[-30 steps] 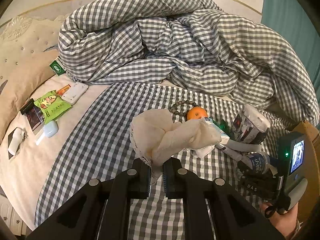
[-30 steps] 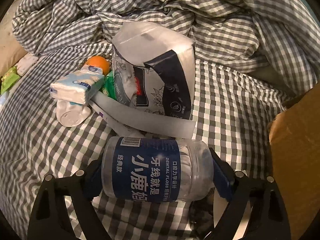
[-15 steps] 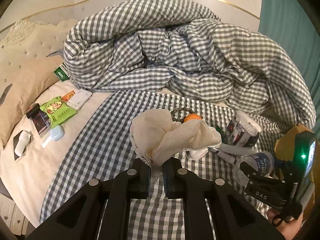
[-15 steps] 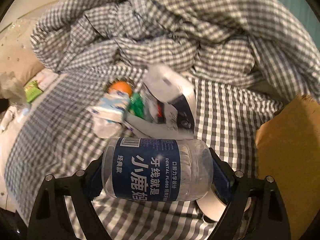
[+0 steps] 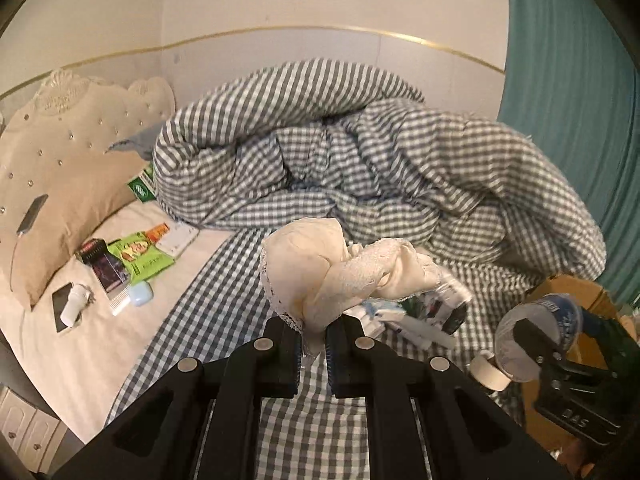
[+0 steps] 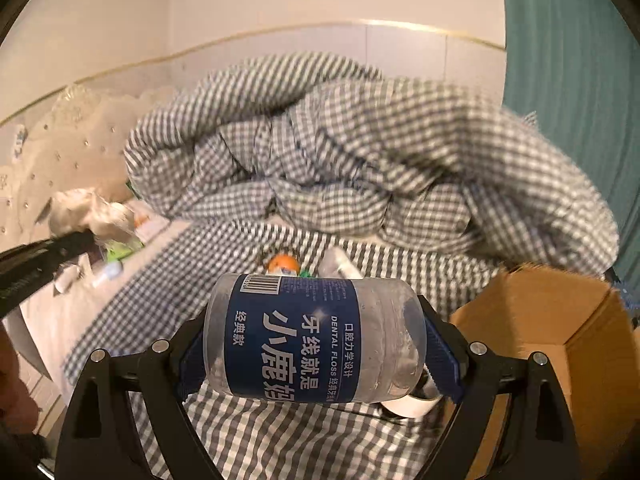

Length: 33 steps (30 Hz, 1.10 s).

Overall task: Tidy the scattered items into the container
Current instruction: 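Carry the cloth and bottle to the box, right tool releasing the bottle inside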

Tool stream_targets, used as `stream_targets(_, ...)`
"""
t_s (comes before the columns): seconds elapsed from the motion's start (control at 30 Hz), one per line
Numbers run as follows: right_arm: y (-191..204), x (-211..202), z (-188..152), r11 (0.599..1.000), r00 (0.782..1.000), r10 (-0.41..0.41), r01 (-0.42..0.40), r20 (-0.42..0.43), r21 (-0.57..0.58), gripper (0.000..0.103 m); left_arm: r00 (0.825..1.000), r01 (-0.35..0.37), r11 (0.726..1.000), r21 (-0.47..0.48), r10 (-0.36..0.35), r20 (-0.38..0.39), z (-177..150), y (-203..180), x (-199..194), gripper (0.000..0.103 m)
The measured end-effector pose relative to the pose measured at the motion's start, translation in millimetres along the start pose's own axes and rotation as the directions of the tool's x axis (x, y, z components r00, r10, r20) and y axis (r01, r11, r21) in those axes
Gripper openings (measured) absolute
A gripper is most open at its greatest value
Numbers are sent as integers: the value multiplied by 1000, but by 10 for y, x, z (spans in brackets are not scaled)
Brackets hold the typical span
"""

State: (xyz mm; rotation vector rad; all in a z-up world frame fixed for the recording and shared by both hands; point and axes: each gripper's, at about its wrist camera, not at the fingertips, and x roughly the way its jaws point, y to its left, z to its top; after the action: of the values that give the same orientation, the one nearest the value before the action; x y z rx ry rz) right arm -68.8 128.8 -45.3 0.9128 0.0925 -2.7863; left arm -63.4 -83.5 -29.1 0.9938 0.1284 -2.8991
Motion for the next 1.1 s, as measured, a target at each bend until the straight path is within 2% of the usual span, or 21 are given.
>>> stream_targets(0.27,-204,-719,37,999,995,-31,30,98,19,88,997,32,999,18,-33,72,47,-271,-437,10)
stream_targets(0.53,-614,-1149,-63,993,985,-100,91,141,73,89,992,94,994,57,-99,84,4,-634,-633,10)
stream_targets(0.8,-1101,-1362,-178,974,971,-200,182,134,136,89,984,155,982,107,-163,72,-48,-1089,-694,10)
stream_targets(1.1,-1728,-1464,-412,934,947,-313,293,70,206,89,972,222,962,161,-232,45,-112,-1638,-661,10)
